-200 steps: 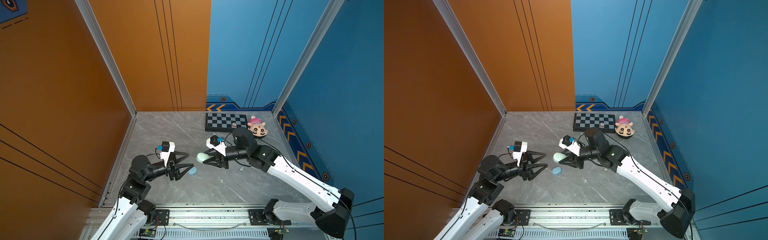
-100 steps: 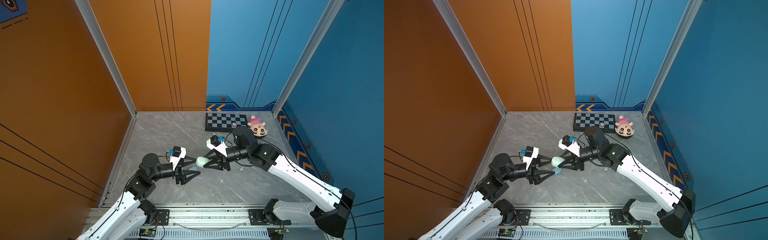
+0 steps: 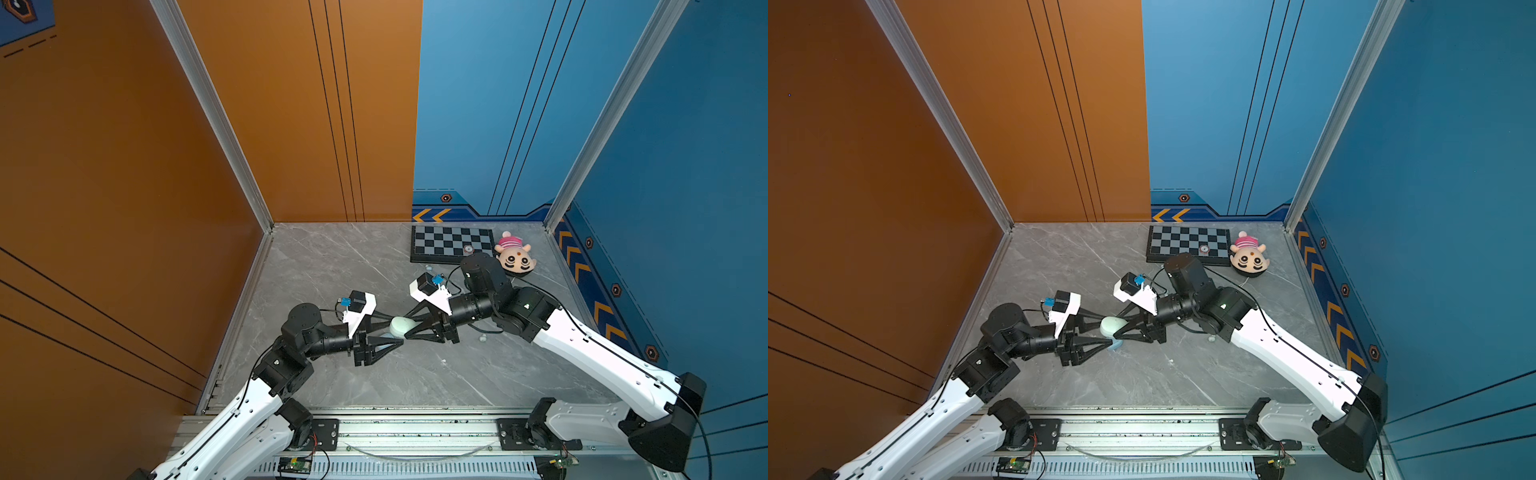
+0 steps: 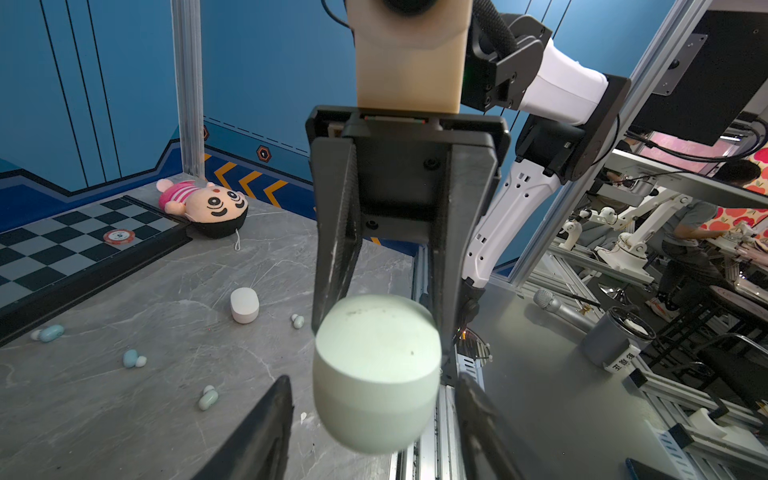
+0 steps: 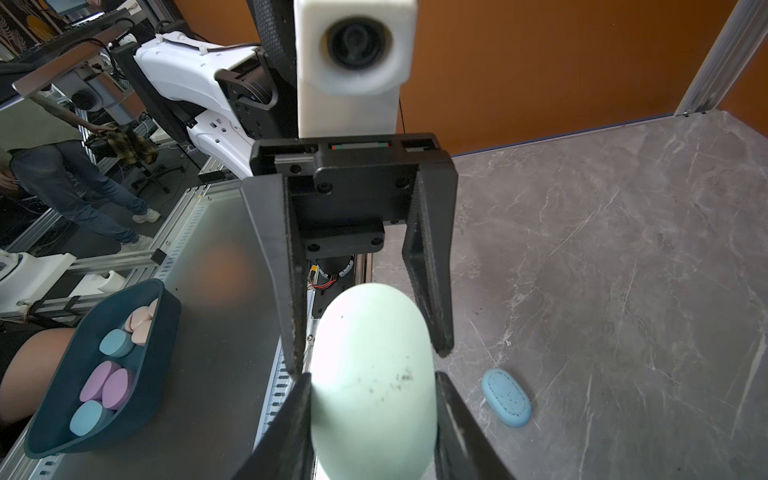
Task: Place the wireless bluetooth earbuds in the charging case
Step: 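Pull the lid open with the right gripper while the left gripper holds the case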
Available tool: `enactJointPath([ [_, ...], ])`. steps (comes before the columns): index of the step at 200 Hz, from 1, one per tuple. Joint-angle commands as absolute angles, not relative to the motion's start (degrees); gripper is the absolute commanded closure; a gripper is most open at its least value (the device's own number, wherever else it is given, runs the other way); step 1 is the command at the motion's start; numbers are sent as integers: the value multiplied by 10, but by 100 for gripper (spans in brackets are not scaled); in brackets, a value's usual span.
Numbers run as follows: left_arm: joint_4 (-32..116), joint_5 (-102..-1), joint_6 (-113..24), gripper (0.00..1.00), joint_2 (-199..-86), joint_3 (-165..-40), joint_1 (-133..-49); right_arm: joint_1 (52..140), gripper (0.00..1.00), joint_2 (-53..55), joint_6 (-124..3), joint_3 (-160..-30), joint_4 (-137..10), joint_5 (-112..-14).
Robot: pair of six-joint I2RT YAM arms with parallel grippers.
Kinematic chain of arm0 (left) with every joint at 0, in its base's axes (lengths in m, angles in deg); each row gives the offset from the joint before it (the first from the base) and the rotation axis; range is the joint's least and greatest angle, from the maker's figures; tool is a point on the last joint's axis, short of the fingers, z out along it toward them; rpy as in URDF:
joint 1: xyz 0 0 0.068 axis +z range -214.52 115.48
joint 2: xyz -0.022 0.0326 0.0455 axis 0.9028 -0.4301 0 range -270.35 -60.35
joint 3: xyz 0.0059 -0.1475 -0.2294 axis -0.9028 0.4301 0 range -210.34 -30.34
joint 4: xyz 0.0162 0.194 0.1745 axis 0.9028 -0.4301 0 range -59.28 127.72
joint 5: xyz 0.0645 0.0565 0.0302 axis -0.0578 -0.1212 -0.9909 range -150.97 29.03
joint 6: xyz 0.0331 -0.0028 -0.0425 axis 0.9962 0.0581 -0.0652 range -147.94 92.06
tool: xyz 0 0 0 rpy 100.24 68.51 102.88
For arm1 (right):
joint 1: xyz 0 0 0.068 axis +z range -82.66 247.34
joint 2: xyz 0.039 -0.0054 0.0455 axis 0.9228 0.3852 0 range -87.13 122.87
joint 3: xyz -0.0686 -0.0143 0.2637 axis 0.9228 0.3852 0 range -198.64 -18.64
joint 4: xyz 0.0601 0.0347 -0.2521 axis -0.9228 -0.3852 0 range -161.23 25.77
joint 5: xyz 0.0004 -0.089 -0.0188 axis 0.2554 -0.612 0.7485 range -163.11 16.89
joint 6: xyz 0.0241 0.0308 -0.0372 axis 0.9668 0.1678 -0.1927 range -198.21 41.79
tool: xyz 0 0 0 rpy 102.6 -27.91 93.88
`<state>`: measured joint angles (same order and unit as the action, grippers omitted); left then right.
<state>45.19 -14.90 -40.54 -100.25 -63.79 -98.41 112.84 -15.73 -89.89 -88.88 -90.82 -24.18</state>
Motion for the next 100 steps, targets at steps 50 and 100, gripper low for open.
enactJointPath([
  [50, 449, -159, -394, 43, -999, -650, -991, 1135, 83, -147, -892, -904, -921, -231],
  [100, 434, -163, -384, 46, -991, -652, -991, 1138, 83, -145, -894, -904, -924, -231],
])
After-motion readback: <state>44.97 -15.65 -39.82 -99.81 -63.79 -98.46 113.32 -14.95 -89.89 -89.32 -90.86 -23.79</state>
